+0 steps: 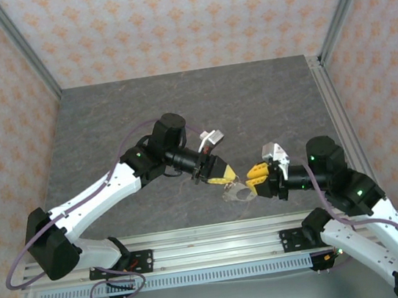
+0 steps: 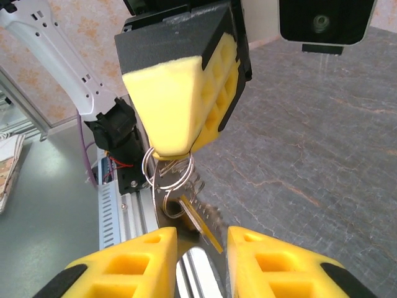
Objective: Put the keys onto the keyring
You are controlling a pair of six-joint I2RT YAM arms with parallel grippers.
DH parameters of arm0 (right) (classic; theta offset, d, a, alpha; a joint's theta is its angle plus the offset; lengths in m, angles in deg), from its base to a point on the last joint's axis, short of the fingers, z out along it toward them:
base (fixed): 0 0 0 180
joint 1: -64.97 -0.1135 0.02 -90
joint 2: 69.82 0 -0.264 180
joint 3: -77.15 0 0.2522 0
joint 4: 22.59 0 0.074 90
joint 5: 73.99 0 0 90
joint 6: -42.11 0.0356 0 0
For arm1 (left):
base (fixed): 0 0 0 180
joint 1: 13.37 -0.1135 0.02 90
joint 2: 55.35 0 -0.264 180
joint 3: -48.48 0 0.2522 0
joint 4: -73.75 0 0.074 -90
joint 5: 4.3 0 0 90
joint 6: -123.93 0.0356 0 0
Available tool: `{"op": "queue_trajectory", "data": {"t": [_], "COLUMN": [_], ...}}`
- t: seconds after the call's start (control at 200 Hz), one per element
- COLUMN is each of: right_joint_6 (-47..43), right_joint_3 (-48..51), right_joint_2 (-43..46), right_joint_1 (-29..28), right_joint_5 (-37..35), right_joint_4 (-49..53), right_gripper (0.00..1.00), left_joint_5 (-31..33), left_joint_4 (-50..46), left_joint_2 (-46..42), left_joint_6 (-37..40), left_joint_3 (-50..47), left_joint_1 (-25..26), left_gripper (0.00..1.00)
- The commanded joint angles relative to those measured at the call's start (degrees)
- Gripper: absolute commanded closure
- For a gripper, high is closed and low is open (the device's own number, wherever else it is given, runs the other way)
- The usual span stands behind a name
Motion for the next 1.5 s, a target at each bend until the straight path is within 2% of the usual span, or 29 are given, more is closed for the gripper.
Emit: {"op": "queue_trajectory", "data": {"t": [0.0, 0.355, 0.846, 1.171, 1.496], "right_joint_6": [0.9, 4.1, 2.3, 1.1, 1.0], "right_joint_3": [0.6, 2.2, 2.2, 1.7, 1.4], "right_joint_2": [0.8, 1.0, 0.0, -1.0, -1.3], "right_joint_1": [0.3, 0.2, 0.1, 0.1, 0.1], "right_joint_5": [2.1, 3.7, 2.6, 2.7, 2.8], "right_joint_4": [-1.9, -7.7, -8.9, -9.5, -10.4], "right_gripper": [0.72, 0.72, 0.71, 0.87, 0.93], "left_joint_5": [-0.9, -0.4, -0.3, -0.4, -0.5], "left_joint_4": [4.7, 6.2, 6.9, 6.2, 4.9], "left_joint_2": [-1.0, -1.1, -1.6, -1.6, -1.4], "left_joint_6": [-1.5, -2.2, -2.7, -2.3, -1.1], "left_joint_3": [1.4, 1.2, 0.9, 1.2, 1.5], "left_joint_1": [0.4, 1.0, 1.5, 1.5, 1.4], "left_gripper": [1.0, 1.0, 1.0, 1.0, 1.0]}}
